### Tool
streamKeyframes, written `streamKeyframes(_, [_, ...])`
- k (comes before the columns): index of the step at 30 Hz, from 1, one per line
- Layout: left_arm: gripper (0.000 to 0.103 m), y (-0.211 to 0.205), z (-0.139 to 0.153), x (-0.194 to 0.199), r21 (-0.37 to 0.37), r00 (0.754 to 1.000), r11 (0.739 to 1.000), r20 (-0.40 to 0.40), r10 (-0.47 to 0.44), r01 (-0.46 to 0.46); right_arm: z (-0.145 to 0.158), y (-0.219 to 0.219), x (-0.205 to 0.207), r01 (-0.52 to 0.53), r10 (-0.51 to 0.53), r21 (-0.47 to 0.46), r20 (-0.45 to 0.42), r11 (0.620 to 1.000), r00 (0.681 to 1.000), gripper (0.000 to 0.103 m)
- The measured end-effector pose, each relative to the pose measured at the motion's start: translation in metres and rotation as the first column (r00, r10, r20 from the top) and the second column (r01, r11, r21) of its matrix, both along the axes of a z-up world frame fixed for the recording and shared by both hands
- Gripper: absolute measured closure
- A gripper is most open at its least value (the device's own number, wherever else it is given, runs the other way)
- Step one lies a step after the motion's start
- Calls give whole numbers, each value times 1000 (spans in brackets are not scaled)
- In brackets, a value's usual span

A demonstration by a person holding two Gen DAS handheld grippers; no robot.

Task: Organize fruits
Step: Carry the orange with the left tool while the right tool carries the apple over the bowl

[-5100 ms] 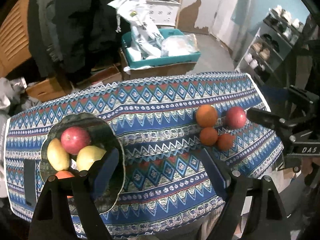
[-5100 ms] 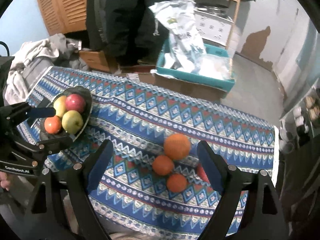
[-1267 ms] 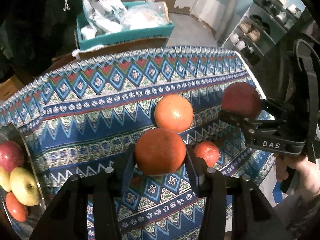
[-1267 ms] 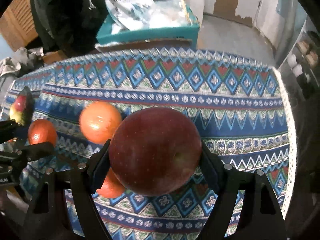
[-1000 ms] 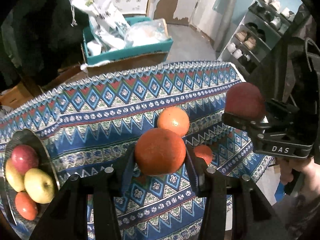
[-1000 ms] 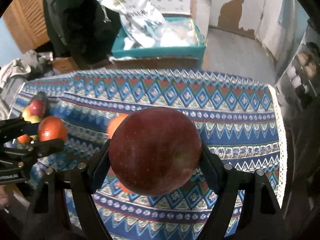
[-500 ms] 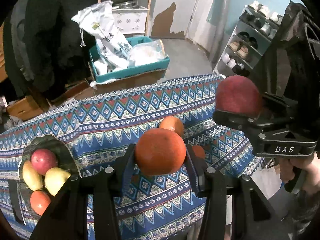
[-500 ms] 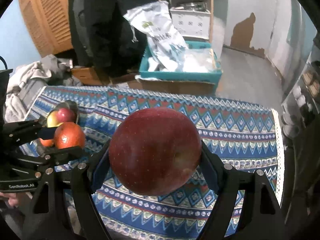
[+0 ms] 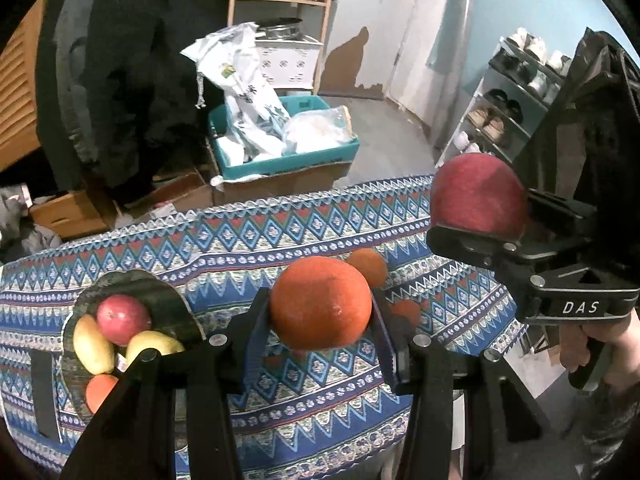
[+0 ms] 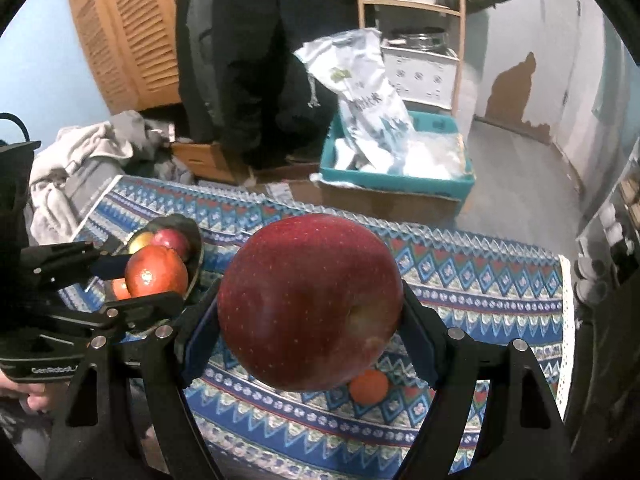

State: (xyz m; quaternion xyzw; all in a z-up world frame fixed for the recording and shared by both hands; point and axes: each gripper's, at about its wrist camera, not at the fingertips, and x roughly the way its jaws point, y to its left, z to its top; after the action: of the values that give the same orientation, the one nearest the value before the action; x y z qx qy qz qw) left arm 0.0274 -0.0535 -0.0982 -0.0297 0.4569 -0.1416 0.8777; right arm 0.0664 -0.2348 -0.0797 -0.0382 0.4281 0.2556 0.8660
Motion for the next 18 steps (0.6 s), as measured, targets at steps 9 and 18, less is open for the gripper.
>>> streamKeyframes(9, [55,32,6,-3,-13,998,998,9,55,-55,8,42,4,-59,59,13,4,998,998,23])
streamKeyframes(18, [55,71,-3,-9,-21,991,991,-15,130,-130,2,82,9,-118,118,20,-15,993,993,23])
